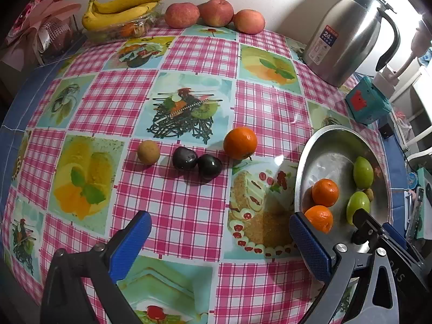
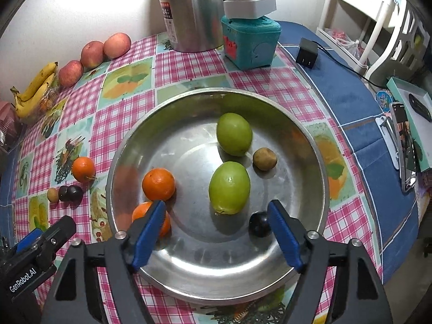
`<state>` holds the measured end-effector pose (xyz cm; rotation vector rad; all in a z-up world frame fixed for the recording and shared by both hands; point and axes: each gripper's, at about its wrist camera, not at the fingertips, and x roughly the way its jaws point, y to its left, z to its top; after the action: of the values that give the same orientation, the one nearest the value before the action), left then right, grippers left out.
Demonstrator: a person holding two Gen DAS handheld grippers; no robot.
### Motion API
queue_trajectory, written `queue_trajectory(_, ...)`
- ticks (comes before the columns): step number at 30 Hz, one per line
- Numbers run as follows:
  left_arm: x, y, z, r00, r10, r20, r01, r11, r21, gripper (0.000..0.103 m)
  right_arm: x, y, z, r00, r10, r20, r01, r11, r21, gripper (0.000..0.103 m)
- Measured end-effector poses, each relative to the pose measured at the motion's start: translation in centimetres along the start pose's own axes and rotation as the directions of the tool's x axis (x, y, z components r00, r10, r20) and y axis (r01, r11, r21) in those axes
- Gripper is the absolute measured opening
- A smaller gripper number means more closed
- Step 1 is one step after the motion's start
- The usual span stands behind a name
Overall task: Organize fruits
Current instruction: 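Withdraw both open tools from the bowl toward the remaining fruit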
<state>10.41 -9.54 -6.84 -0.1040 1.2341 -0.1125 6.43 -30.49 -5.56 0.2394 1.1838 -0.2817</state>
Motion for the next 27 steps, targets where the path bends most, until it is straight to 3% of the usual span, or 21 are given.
queue_trajectory(4,0.1,0.1,-0.03,0.999,0.034,0.004,-0.034,0.999,-0.005,0.103,0.05,0.07,-0.04,1.0,-0.006,0.006,0.006,1.0,-0.01,0.083)
queue_trajectory(6,0.05,0.26,-0.01,0.999,0.039,0.009,-0.039,0.999,-0.013,0.103,-0.04,0.18,-0.03,1.0,-0.017,0.015,0.017,1.0,-0.017,0.097)
queue_trajectory(8,-0.07,0.31,0.02,0.999,0.042,0.016,-0.042,0.999,-0.016,0.103,-0.26,0.22,0.01,0.999,-0.011,0.03,0.012,1.0,-0.022,0.101)
queue_trajectory(27,-0.4,-0.12,0.16,0.999,0.043,0.028,-0.044,0.999,0.015,0.103,-0.63,0.55,0.01,0.997,0.003,0.076,0.0,0.999,-0.037,0.101)
